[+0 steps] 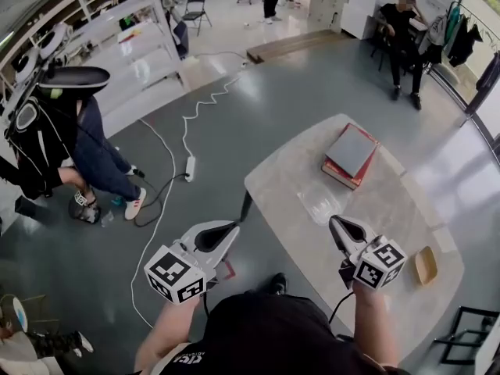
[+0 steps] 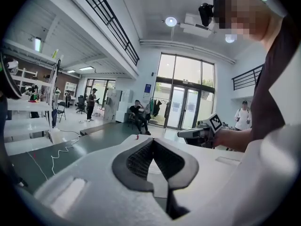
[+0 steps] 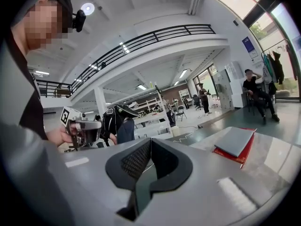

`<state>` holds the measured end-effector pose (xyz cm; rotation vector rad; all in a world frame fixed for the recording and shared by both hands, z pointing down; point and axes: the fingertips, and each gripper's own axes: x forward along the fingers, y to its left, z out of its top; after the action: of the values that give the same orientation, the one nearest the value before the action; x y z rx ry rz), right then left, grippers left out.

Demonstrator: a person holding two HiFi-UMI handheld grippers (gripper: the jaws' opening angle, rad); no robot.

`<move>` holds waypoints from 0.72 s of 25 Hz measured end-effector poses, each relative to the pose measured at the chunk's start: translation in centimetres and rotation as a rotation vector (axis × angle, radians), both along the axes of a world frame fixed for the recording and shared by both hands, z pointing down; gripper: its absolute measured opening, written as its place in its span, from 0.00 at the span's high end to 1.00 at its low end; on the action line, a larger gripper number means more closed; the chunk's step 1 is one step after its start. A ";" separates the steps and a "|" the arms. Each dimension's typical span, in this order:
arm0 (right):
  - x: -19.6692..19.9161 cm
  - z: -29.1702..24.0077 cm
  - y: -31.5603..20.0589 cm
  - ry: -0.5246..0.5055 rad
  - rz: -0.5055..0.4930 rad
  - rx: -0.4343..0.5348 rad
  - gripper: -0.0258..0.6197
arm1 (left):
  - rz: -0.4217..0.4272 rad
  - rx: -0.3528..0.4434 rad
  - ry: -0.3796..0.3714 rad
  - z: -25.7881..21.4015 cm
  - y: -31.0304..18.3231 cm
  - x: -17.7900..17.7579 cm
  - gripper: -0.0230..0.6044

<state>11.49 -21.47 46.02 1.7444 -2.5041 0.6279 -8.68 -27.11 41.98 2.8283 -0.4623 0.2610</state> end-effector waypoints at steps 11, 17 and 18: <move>1.3 8.5 -4.5 0.200 -0.079 -0.215 0.89 | 0.136 -0.060 -0.013 2.4 -2.2 7.2 0.96; 2.2 13.6 -6.3 0.267 -0.103 -0.344 0.85 | 0.248 -0.069 -0.027 3.7 -3.0 10.2 0.96; 2.2 14.5 -6.7 0.279 -0.111 -0.366 0.85 | 0.257 -0.071 -0.021 3.7 -3.3 10.6 0.96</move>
<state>13.68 -28.13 60.50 1.4408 -2.1215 0.7231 1.90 -30.44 45.65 2.8140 -0.0895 0.3493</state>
